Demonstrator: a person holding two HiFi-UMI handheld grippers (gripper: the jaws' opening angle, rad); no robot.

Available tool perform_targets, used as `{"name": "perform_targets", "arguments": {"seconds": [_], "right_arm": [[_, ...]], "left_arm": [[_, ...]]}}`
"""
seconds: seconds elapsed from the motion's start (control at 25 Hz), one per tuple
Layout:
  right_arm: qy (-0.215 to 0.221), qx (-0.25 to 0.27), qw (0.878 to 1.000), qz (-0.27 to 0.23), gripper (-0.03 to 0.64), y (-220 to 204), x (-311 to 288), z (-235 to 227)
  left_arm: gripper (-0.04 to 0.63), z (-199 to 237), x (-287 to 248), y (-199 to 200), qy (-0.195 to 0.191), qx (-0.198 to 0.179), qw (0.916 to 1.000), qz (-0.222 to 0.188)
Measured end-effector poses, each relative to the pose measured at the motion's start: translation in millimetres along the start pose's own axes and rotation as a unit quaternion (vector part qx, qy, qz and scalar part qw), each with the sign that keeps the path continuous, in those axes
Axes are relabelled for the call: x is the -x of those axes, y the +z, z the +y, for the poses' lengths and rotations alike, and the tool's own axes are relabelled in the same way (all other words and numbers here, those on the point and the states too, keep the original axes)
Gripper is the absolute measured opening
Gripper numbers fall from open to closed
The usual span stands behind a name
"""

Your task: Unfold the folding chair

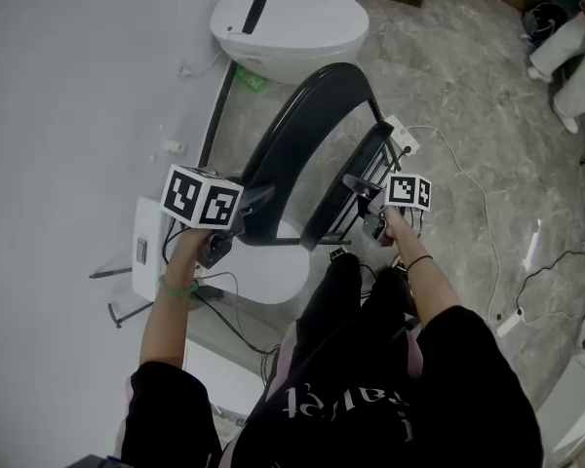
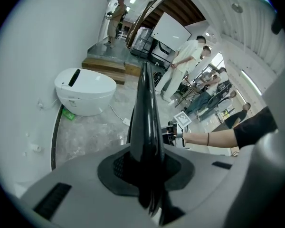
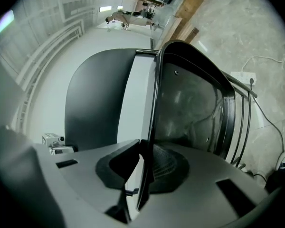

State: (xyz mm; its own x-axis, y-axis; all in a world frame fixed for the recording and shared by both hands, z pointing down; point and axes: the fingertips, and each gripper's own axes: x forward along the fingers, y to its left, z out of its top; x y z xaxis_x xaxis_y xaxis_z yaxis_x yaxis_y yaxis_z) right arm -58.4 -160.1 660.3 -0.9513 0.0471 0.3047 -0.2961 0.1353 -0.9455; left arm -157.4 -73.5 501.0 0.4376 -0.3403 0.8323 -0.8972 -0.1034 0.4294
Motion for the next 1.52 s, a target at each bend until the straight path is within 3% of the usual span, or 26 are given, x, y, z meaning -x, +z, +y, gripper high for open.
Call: {"name": "perform_targets", "arguments": {"seconds": [0.24,0.56,0.96,1.24,1.52], "right_arm": [[0.018,-0.021,0.999,-0.021,0.064,-3,72,-16],[0.034,-0.042,0.997,-0.046,0.064,-14,121,-32],[0.05,-0.058,0.993,-0.094,0.064,-10,137,-36],[0.063,-0.047,0.985,-0.153,0.063,-42,174,-40],[0.065,-0.065,0.976,-0.199,0.072,-81,221,-64]], "left_arm": [[0.084,-66,-25,9,-0.011,-0.012,0.9997,0.016],[0.089,-116,-45,3,0.002,-0.03,0.999,0.035],[0.089,-108,-52,24,-0.012,-0.062,0.9959,0.065],[0.092,-108,-56,24,-0.035,-0.114,0.9899,0.077],[0.092,-97,-68,20,-0.048,-0.131,0.9873,0.077]]}}
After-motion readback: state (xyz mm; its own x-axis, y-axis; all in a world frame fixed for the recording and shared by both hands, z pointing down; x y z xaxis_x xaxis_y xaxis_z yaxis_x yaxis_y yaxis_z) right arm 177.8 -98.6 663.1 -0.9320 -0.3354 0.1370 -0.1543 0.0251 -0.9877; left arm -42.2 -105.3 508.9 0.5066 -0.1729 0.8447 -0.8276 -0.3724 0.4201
